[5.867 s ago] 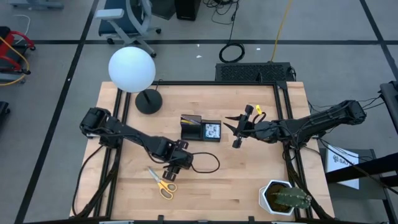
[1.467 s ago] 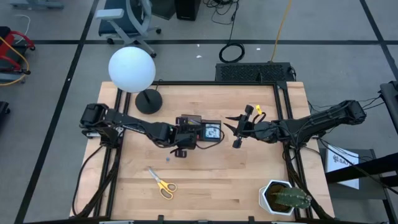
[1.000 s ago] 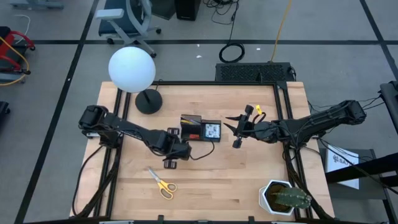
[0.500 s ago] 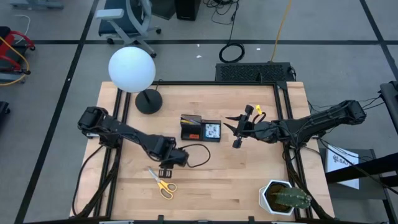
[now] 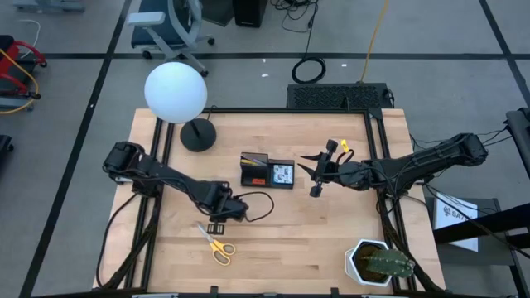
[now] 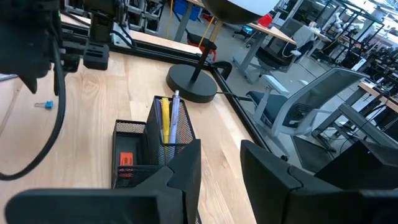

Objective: Pick and place office supplies into organizer
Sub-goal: Put the blue binder clip into the desk organizer

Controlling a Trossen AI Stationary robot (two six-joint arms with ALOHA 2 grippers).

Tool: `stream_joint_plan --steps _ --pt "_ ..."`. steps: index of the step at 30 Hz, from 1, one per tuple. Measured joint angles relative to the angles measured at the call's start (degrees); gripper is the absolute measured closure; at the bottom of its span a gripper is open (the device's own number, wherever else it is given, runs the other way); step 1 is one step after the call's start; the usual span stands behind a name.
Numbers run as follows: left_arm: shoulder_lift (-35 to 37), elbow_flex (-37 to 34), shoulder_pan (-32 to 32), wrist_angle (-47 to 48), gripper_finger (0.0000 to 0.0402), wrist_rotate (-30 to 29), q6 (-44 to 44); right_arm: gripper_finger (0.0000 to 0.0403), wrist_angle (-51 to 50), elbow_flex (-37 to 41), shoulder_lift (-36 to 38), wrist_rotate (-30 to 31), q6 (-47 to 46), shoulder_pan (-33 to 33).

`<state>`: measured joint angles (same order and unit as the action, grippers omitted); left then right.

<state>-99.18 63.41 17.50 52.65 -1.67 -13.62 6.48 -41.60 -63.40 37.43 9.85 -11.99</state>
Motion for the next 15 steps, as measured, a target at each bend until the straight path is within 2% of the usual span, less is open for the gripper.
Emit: stream_joint_plan --steps 15 --pt "0.0 -1.4 -0.2 -3.5 0.0259 0.0 0.4 0.0298 0.0 0.0 0.0 0.0 -0.2 0.0"
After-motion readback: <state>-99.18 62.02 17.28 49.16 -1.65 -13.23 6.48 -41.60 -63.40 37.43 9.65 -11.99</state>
